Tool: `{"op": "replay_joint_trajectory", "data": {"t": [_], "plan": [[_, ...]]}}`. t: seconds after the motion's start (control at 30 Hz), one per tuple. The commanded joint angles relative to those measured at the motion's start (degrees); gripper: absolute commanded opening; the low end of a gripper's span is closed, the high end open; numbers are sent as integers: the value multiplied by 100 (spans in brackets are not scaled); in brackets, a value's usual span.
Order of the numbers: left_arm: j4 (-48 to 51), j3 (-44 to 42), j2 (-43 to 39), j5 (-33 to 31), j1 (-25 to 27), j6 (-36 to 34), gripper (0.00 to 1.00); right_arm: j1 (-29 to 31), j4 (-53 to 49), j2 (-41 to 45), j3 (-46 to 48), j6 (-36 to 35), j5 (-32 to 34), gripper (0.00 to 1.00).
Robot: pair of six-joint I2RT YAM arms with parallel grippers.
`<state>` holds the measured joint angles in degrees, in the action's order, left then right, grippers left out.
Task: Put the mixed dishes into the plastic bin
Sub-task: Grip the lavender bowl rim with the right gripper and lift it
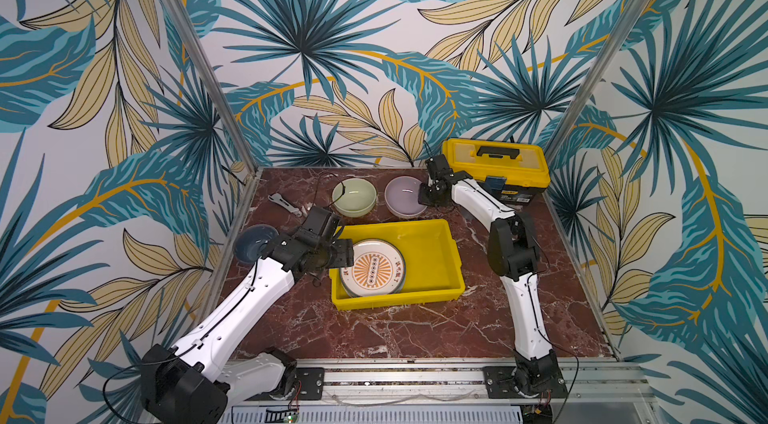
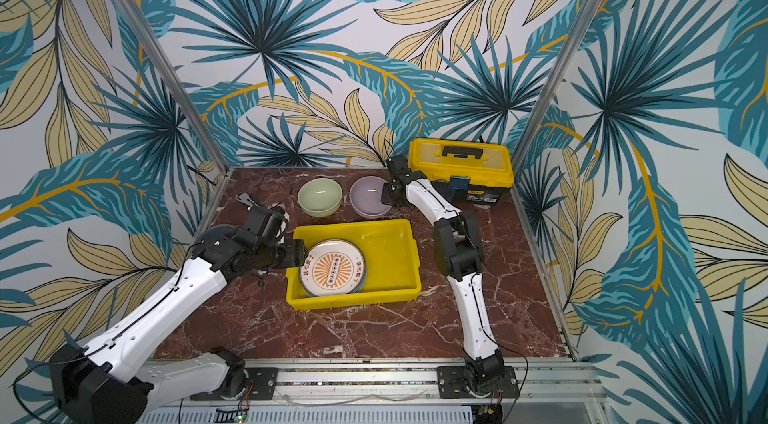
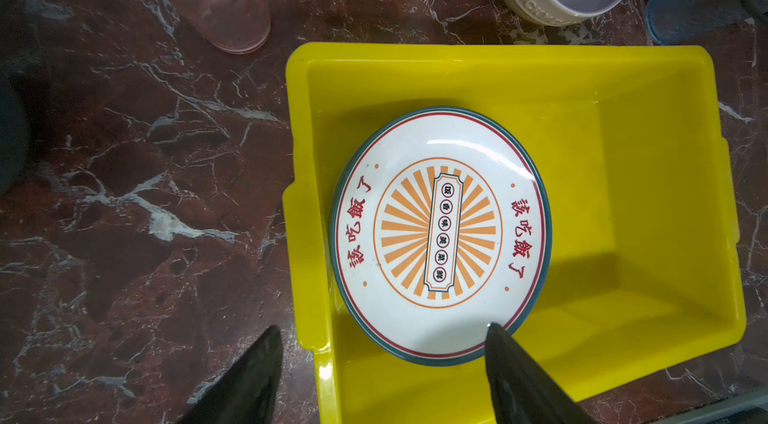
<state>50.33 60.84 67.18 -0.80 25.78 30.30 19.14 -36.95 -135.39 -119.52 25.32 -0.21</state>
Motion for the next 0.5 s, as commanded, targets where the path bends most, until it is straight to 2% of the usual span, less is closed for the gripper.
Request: {"op": "replay_joint_trajectory", "data": {"t": [0.0,0.2,0.47], "plan": [[-111,22,-12,36,-37,2,77,45,423,605,-150,207,-419,0],[-128,15,-3,33,-37,-6,77,54,654,858,34,191,-626,0],[-127,-33,23,-106,-35,36,77,65,452,1346,43,-35,-682,0]]}}
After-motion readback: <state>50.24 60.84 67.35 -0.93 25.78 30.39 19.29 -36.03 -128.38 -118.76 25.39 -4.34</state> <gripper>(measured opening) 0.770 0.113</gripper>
